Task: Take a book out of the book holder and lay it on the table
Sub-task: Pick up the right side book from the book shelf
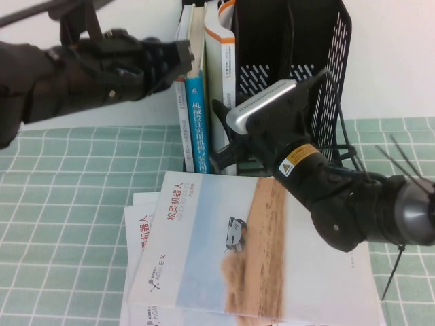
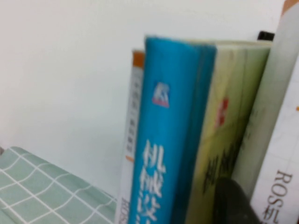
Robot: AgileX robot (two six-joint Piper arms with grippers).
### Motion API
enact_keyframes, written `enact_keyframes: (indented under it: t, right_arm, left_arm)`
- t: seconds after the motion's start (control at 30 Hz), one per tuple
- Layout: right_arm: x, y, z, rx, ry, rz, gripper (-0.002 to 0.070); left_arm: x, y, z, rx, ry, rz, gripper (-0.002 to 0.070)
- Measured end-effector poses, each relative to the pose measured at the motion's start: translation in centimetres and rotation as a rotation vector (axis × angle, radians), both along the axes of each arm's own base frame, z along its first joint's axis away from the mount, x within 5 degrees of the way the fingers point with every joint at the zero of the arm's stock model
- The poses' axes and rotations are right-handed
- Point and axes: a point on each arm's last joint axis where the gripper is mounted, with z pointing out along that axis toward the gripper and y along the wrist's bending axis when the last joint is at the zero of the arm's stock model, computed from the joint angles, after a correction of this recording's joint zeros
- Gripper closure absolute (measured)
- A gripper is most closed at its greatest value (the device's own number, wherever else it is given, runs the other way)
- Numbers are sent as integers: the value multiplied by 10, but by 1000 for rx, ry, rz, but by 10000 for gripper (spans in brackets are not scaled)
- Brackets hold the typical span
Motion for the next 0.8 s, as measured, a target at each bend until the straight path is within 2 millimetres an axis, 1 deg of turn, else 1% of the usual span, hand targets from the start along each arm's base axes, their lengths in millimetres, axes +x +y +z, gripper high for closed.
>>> enact_keyframes:
  t: [0.17, 0.37, 0.5, 0.57, 0.7, 0.8]
  right_arm:
    - [-3, 0, 10, -21, -21, 17, 450]
    - [-7, 2, 16, -64, -83, 72, 433]
    - [-15, 4, 22, -75, -157, 97, 434]
    - [-18, 2, 22, -73, -177, 87, 434]
    - [-22, -4, 18, -53, -162, 49, 434]
    - [-22, -5, 20, -62, -163, 39, 434]
  left_arm:
    - [-1, 0, 8, -5, -20, -9, 678]
    - [-3, -2, 7, -1, -12, -32, 678]
    - [-3, -2, 7, 2, -9, -43, 678]
    - [-3, -2, 7, 3, -11, -43, 677]
    - [-3, -2, 7, 5, -13, -42, 677]
    - [-2, -1, 7, 8, -24, -29, 678]
